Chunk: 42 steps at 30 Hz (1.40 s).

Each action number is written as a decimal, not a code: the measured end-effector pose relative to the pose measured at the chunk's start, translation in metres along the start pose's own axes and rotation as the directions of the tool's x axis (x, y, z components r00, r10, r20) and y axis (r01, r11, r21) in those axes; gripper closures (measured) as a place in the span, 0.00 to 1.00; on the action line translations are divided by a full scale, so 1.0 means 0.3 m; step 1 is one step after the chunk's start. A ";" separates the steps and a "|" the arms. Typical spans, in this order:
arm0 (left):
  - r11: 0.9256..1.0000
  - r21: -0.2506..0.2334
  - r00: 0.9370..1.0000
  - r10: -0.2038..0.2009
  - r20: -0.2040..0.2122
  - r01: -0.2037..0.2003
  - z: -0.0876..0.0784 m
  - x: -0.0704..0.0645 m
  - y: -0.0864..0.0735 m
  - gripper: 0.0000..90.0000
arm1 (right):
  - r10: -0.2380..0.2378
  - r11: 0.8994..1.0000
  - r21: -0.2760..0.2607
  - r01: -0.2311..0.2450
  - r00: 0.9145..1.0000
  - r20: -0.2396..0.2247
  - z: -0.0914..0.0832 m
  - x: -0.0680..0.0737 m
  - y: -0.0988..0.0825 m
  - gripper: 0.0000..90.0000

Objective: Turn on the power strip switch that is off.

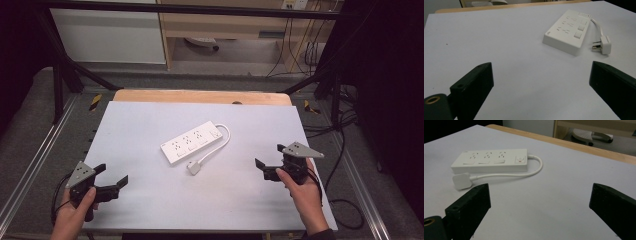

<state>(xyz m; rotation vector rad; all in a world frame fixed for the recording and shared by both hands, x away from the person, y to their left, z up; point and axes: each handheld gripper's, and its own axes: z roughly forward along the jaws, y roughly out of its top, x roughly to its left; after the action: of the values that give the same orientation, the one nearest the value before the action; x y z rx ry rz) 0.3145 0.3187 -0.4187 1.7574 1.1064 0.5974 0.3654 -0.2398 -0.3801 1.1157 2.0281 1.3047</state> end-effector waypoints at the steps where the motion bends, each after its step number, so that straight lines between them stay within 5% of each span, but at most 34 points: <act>1: 1.000 0.002 1.000 0.000 0.001 0.000 0.000 0.000 0.000 0.06 | 0.001 1.000 0.002 -0.001 1.000 -0.006 0.003 0.003 0.006 0.05; 18: 1.000 0.008 1.000 0.007 0.007 -0.007 0.001 -0.002 -0.001 0.06 | -0.038 0.999 0.022 0.039 0.997 -0.063 0.080 0.041 0.082 0.03; 42: 1.000 0.015 1.000 0.011 0.008 -0.011 0.003 -0.002 -0.003 0.06 | -0.050 0.999 0.019 0.051 0.997 -0.064 0.166 0.053 0.173 0.04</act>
<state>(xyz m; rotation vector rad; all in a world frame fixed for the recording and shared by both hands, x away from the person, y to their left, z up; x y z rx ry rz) 0.3145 0.3178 -0.4197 1.7783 1.0990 0.5898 0.4130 -0.1901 -0.3541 1.0373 2.1058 1.3126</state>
